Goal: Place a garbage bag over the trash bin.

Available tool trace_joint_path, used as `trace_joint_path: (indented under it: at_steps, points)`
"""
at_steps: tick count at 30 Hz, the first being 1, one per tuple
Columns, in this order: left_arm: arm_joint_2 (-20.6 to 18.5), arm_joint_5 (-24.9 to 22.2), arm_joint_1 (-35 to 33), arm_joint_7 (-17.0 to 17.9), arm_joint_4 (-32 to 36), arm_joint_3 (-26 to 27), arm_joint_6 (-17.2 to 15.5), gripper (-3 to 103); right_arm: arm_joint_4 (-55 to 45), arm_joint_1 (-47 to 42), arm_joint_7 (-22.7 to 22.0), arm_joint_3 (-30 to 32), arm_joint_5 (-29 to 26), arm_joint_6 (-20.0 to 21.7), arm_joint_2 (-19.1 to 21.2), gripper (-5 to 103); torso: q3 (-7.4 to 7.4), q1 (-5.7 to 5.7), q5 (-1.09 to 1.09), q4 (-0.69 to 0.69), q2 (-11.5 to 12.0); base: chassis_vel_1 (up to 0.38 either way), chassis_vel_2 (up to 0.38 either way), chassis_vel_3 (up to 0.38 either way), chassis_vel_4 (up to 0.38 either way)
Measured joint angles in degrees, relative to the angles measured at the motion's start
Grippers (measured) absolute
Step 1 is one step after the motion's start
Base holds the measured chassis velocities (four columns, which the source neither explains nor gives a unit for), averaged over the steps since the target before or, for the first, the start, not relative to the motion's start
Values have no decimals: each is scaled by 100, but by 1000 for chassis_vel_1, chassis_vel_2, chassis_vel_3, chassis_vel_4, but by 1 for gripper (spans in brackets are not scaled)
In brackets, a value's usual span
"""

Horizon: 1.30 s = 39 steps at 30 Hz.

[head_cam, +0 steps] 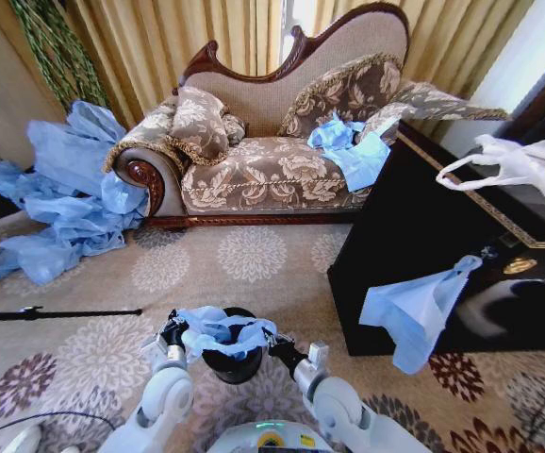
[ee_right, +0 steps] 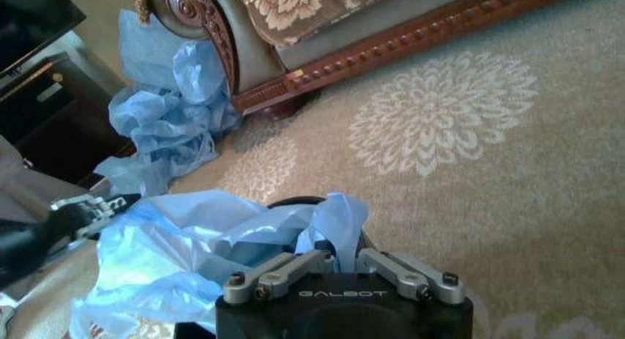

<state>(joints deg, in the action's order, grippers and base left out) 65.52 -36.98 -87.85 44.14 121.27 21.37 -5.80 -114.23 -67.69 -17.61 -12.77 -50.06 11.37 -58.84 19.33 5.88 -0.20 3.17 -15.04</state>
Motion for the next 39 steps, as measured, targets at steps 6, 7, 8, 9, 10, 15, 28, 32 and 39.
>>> trace_joint_path:
  at_steps: [6,7,8,9,10,15,28,32,39]
  points:
    - [-163,759,-573,-439,732,276,-763,40,81,-87,162,85,17,24,8,0,0,0,1,-2,0,0,0,0,0]
    - [-163,759,-573,-439,732,276,-763,40,81,-87,162,85,17,24,8,0,0,0,1,-2,0,0,0,0,0]
    - [-226,1090,-667,-764,787,399,-806,45,90,-96,171,85,17,24,3,0,0,0,1,-1,0,0,0,0,0]
    - [-257,1277,-703,-956,798,474,-818,51,95,-99,172,83,18,24,-3,0,0,0,1,-1,0,0,0,0,0]
    - [-328,1591,-738,-1306,800,623,-829,56,108,-103,181,72,32,24,-17,0,0,0,0,-1,0,0,0,0,0]
    - [-481,1919,-925,-2776,909,1245,-946,72,136,-118,183,52,54,23,-34,0,0,0,-2,0,0,0,0,0,0]
    - [-1074,1023,-1890,-3883,1825,2498,-3341,100,228,-319,345,263,134,-37,-29,0,0,0,0,0,0,0,0,0,0]
    - [-1076,1534,-1800,-4228,1571,2099,-3476,100,248,-346,387,276,164,-71,-58,0,0,0,0,-1,0,0,0,0,0]
    - [-1051,1709,-1289,-3899,870,1115,-3376,100,211,-409,411,370,172,-93,11,0,0,0,-1,0,0,0,0,0,0]
